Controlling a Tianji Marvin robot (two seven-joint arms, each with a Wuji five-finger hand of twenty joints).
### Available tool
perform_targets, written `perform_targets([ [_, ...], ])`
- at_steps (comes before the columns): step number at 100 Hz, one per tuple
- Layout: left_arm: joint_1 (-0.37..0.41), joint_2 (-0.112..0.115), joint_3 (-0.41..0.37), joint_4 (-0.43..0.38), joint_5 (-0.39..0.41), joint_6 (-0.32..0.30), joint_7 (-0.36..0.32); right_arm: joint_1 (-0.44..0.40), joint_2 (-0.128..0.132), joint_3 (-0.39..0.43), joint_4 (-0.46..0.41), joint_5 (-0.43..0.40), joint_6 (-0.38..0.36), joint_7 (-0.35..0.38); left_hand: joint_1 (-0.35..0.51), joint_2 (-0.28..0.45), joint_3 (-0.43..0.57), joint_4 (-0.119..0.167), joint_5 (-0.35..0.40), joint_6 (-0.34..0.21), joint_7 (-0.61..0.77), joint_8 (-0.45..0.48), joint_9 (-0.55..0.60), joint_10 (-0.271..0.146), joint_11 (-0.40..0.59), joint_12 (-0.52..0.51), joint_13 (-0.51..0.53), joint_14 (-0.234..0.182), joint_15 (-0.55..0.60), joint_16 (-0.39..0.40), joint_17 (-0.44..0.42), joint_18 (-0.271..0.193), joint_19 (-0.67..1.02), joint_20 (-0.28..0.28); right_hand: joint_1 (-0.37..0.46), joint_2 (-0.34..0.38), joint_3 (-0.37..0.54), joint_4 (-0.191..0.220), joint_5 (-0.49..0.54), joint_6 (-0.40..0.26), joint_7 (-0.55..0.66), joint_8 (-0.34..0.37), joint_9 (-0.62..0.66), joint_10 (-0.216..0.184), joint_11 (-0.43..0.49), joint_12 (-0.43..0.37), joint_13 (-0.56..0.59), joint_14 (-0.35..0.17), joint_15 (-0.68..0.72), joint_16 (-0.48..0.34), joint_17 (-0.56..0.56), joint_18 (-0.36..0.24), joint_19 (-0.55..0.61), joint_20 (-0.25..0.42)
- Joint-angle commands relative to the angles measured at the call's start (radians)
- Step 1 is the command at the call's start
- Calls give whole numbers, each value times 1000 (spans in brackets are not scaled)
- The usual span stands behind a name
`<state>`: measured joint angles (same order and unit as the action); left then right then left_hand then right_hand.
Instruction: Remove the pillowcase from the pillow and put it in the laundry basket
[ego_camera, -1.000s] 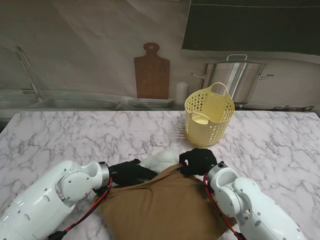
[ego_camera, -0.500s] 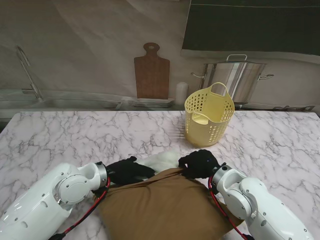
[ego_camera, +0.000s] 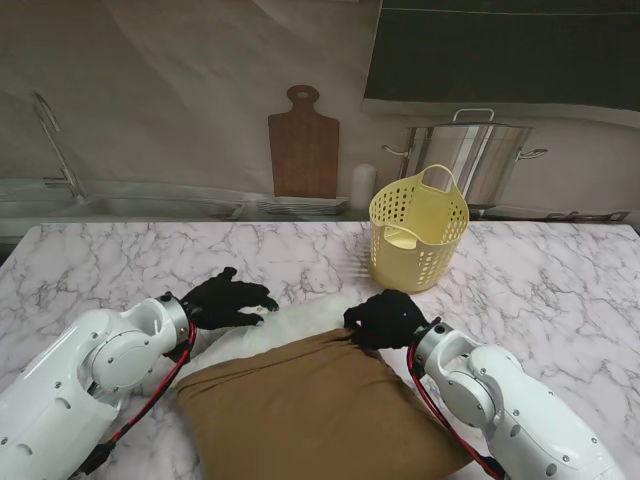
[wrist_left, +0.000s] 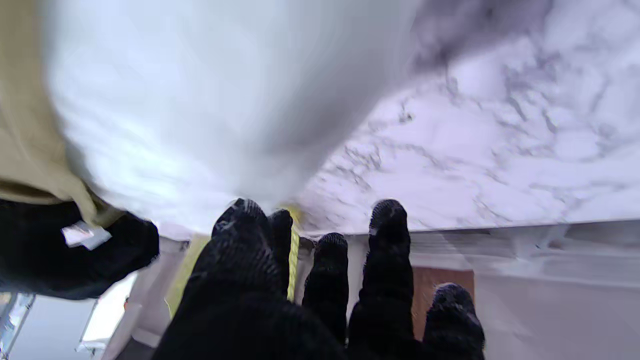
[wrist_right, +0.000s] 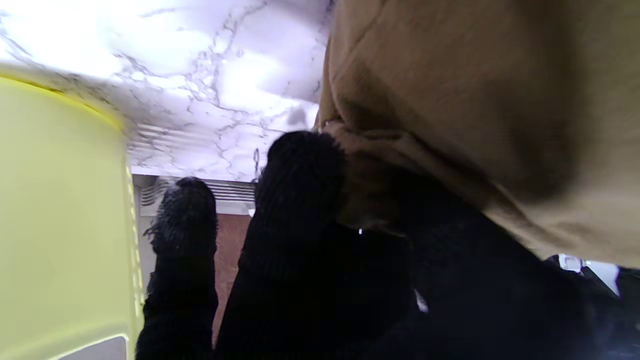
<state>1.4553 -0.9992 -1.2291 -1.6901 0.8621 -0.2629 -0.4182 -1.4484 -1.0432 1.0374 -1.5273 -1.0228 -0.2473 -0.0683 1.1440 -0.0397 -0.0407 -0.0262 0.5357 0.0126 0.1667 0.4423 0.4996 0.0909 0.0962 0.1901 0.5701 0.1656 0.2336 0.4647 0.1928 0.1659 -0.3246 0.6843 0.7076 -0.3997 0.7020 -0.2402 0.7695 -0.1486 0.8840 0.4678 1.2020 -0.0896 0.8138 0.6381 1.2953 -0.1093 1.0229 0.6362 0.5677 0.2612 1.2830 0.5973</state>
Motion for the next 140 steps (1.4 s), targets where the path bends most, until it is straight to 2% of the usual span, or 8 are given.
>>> perform_targets([
  [1,-26,-9,5,1,-18,19,4,5,-7,-10,5,4,-16,-5,75,10,21,0,4,15,1,7,12,22,-3,10,14,28,13,17,2,26,1147,7,92,28,10,37,2,-231,62,37,-31,-23,-25,-4,20,-5,-42,-19,-30,30,-15,-4],
  [30,-169,-37,159,106,-179,154,64,35,-14,-54,33,11,-70,-73,-92,82,-2,3,-154,100,-110,-92,-91,100,-47,9,-21,57,15,34,-19,30,1148,-9,109,32,52,42,11,-270,48,73,-85,-23,-76,13,-33,-10,-115,1,-58,34,-44,6],
  [62,-274,-37,271,188,-339,194,-21,29,-19,-51,27,-7,-100,-138,-358,-144,11,8,-366,186,-180,-184,-250,190,-103,-34,-71,71,-7,17,-38,34,1106,-27,109,35,72,42,10,-270,50,94,-100,-26,-93,15,-51,-18,-138,5,-68,33,-55,8],
  [83,-322,-28,308,221,-372,173,-79,28,-20,-52,24,-14,-109,-157,-308,-262,30,20,-401,132,-216,-388,-383,206,-122,-112,-82,60,-24,-20,-9,4,1077,-31,108,35,76,41,12,-269,48,99,-100,-27,-94,19,-50,-21,-141,9,-69,31,-58,9],
  [101,-335,-49,338,259,-469,166,-35,36,-22,-61,30,-17,-114,-173,-128,-267,38,31,-402,173,-177,-293,-98,132,-62,-57,112,-14,37,-3,160,-67,1197,-56,107,34,79,41,14,-271,47,102,-99,-29,-94,22,-49,-25,-141,13,-67,29,-60,11],
  [111,-330,-58,342,266,-493,171,-10,43,-22,-65,39,-18,-110,-181,-46,-238,49,31,-292,175,-129,-226,130,19,25,-27,232,-50,85,20,237,-93,1256,-64,107,35,80,41,16,-271,47,105,-98,-29,-93,24,-47,-25,-140,15,-65,28,-60,11],
  [124,-307,-83,333,278,-521,166,79,51,-23,-65,56,-14,-101,-184,106,-246,60,31,140,62,141,39,477,-78,75,101,401,-92,196,89,334,-98,1398,-34,107,35,80,40,15,-271,46,106,-98,-27,-93,25,-46,-27,-139,17,-65,26,-61,12],
  [140,-295,-100,329,287,-561,153,130,49,-23,-57,59,-22,-94,-194,147,-284,96,34,285,-14,406,106,672,-54,57,291,484,-101,283,118,402,-91,1508,2,106,36,79,40,14,-271,46,107,-98,-28,-93,26,-46,-27,-139,19,-67,25,-63,12],
])
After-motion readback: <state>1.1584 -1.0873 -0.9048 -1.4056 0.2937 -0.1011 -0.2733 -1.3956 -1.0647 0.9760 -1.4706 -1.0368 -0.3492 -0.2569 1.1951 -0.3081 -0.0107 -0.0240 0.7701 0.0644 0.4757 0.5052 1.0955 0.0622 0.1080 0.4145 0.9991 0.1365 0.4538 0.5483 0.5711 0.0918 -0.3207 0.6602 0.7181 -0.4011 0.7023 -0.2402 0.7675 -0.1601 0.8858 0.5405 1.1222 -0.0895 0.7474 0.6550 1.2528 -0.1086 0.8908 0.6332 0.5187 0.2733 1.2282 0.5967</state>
